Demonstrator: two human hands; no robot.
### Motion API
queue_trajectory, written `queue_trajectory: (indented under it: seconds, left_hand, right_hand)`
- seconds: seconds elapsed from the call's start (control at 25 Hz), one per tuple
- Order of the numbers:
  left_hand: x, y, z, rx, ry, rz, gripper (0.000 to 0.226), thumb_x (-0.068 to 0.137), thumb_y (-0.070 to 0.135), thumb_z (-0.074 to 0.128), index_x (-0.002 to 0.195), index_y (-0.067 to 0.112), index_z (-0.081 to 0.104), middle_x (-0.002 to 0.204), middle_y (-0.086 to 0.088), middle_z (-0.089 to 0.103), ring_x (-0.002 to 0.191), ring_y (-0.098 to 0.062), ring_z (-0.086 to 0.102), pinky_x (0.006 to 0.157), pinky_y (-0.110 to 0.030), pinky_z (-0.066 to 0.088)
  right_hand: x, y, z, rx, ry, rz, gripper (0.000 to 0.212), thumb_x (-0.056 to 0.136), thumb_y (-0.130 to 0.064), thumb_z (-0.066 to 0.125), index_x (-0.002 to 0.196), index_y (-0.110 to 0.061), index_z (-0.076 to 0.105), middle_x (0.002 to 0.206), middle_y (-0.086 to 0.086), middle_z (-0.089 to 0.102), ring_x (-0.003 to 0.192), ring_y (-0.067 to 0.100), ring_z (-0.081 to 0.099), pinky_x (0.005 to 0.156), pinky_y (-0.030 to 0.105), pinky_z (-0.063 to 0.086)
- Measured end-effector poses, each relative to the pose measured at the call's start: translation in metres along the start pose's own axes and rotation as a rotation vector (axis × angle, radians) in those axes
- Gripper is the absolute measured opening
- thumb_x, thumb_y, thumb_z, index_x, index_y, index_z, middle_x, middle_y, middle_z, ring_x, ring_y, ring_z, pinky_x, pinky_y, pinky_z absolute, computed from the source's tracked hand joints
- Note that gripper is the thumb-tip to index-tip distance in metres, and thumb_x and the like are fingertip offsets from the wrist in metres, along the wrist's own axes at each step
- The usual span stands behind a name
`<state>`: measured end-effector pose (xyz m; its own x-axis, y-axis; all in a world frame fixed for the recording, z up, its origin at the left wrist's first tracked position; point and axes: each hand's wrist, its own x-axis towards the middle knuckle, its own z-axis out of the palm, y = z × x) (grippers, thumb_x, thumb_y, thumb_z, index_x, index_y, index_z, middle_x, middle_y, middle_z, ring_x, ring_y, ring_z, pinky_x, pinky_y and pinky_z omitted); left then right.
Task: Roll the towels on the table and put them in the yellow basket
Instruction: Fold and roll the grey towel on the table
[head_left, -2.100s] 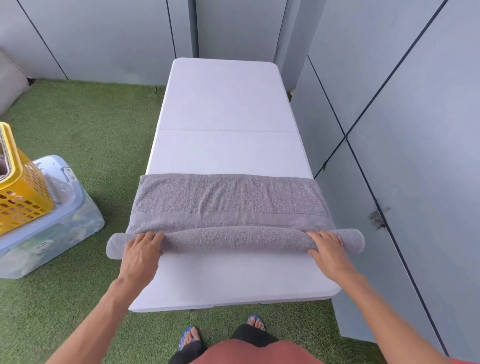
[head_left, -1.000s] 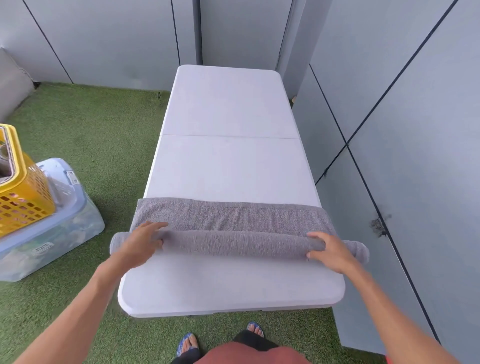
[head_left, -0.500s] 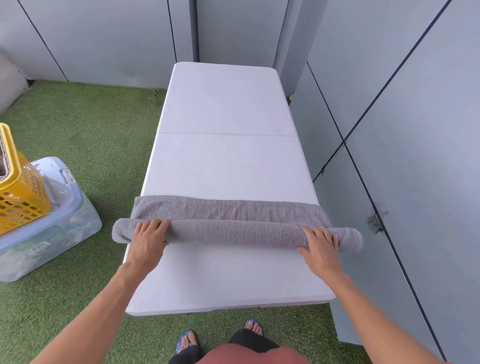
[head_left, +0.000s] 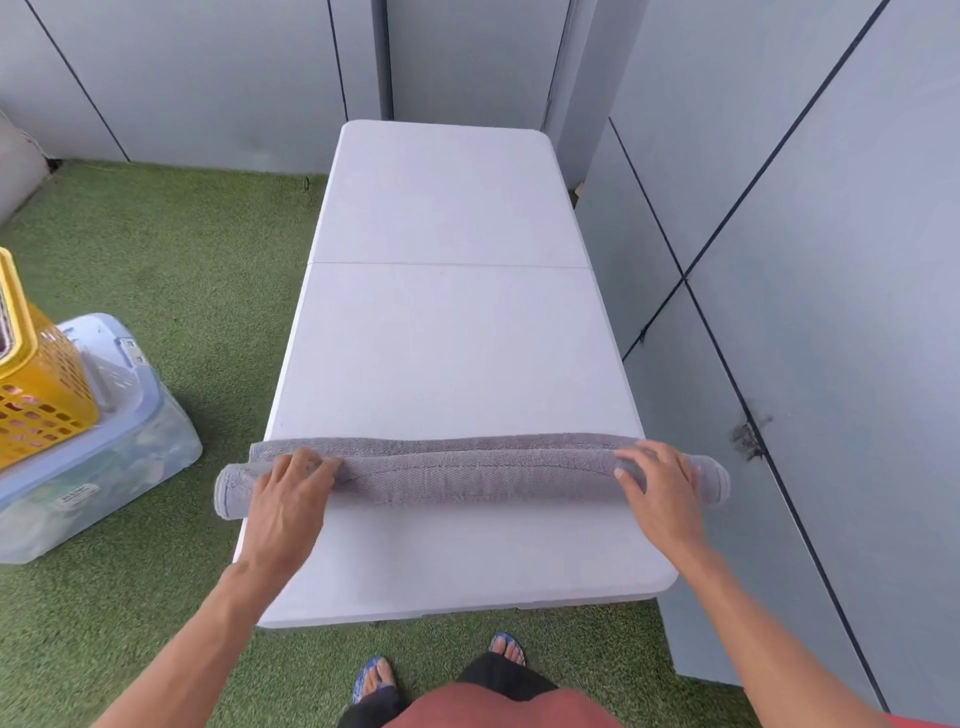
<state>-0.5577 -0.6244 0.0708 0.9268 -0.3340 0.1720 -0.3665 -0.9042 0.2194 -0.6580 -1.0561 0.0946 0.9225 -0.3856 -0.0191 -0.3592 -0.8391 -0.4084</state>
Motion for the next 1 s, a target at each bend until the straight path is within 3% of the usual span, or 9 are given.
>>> queue_trajectory:
  seconds: [0.08, 0.16, 0.28, 0.4, 0.52, 0.6, 0.72, 0.88, 1.0]
  left_hand:
    - [-0.016, 0.004, 0.012, -0.026, -0.053, 0.013, 0.043, 0.09, 0.027, 0.06, 0.128, 0.006, 0.054, 0.118, -0.01, 0.053, 0.104, -0.033, 0.052, 0.089, -0.05, 0.043]
    - [-0.015, -0.003, 0.02, 0.0, -0.185, 0.055, 0.067, 0.08, 0.029, 0.074, 0.136, 0.005, 0.046, 0.129, -0.012, 0.05, 0.121, -0.035, 0.048, 0.103, -0.055, 0.035]
    - [0.012, -0.01, 0.013, 0.004, -0.303, 0.044, 0.067, 0.07, 0.006, 0.079, 0.13, 0.007, 0.052, 0.118, -0.01, 0.058, 0.112, -0.036, 0.055, 0.099, -0.049, 0.038]
    - [0.033, -0.009, -0.004, -0.051, -0.457, -0.009, 0.057, 0.085, 0.012, 0.066, 0.138, 0.015, 0.046, 0.13, -0.005, 0.055, 0.123, -0.029, 0.049, 0.104, -0.037, 0.032]
    - [0.034, -0.025, -0.014, -0.234, -0.703, -0.037, 0.058, 0.087, 0.017, 0.066, 0.141, 0.019, 0.044, 0.139, -0.001, 0.049, 0.129, -0.022, 0.044, 0.107, -0.03, 0.029]
    - [0.03, -0.034, -0.018, -0.365, -0.556, -0.061, 0.053, 0.086, 0.016, 0.068, 0.136, 0.023, 0.05, 0.129, -0.001, 0.054, 0.12, -0.024, 0.05, 0.103, -0.034, 0.034]
    - [0.012, -0.034, -0.013, -0.254, -0.119, -0.028, 0.046, 0.085, 0.016, 0.07, 0.129, 0.017, 0.058, 0.122, -0.006, 0.058, 0.114, -0.031, 0.054, 0.101, -0.047, 0.041]
    - [-0.005, -0.041, -0.001, -0.071, -0.191, 0.039, 0.068, 0.081, 0.027, 0.074, 0.141, 0.017, 0.045, 0.133, -0.007, 0.052, 0.124, -0.03, 0.047, 0.103, -0.047, 0.042]
    - [0.015, -0.033, 0.0, 0.009, -0.22, -0.064, 0.057, 0.084, 0.03, 0.07, 0.136, 0.018, 0.05, 0.119, -0.008, 0.06, 0.112, -0.032, 0.054, 0.095, -0.045, 0.043]
  right_hand:
    - [-0.016, 0.003, 0.012, -0.196, -0.114, -0.05, 0.054, 0.091, -0.043, 0.057, 0.141, -0.029, 0.043, 0.149, -0.005, 0.034, 0.143, 0.019, 0.019, 0.115, 0.05, 0.008]
    - [-0.022, 0.006, 0.018, -0.292, -0.203, -0.059, 0.069, 0.089, -0.044, 0.06, 0.148, -0.028, 0.028, 0.155, -0.006, 0.023, 0.147, 0.019, 0.008, 0.116, 0.052, 0.005]
    - [-0.002, -0.005, 0.013, -0.352, -0.163, -0.059, 0.063, 0.086, -0.033, 0.066, 0.142, -0.025, 0.037, 0.14, -0.003, 0.043, 0.137, 0.022, 0.029, 0.114, 0.057, 0.01]
    - [0.007, -0.005, 0.009, -0.334, -0.213, -0.077, 0.053, 0.089, -0.03, 0.062, 0.137, -0.021, 0.043, 0.132, 0.001, 0.052, 0.127, 0.024, 0.041, 0.112, 0.044, 0.022]
    - [0.004, 0.018, -0.005, -0.062, -0.39, -0.094, 0.05, 0.087, -0.029, 0.067, 0.133, -0.02, 0.05, 0.132, 0.001, 0.054, 0.125, 0.021, 0.047, 0.105, 0.034, 0.035]
    - [0.01, 0.023, -0.01, 0.117, -0.4, -0.044, 0.048, 0.085, -0.029, 0.069, 0.13, -0.022, 0.053, 0.131, 0.0, 0.055, 0.124, 0.019, 0.049, 0.102, 0.031, 0.037]
    - [0.006, 0.02, -0.001, 0.077, -0.106, -0.029, 0.048, 0.089, -0.042, 0.059, 0.132, -0.021, 0.05, 0.132, 0.001, 0.051, 0.131, 0.023, 0.041, 0.108, 0.039, 0.031]
    - [-0.014, 0.027, 0.009, -0.275, -0.168, -0.053, 0.064, 0.091, -0.044, 0.057, 0.147, -0.031, 0.029, 0.151, -0.002, 0.03, 0.145, 0.022, 0.015, 0.116, 0.047, 0.008]
    - [0.001, 0.013, 0.012, -0.331, -0.109, 0.021, 0.054, 0.092, -0.035, 0.057, 0.142, -0.025, 0.039, 0.134, 0.006, 0.052, 0.129, 0.029, 0.039, 0.107, 0.05, 0.025]
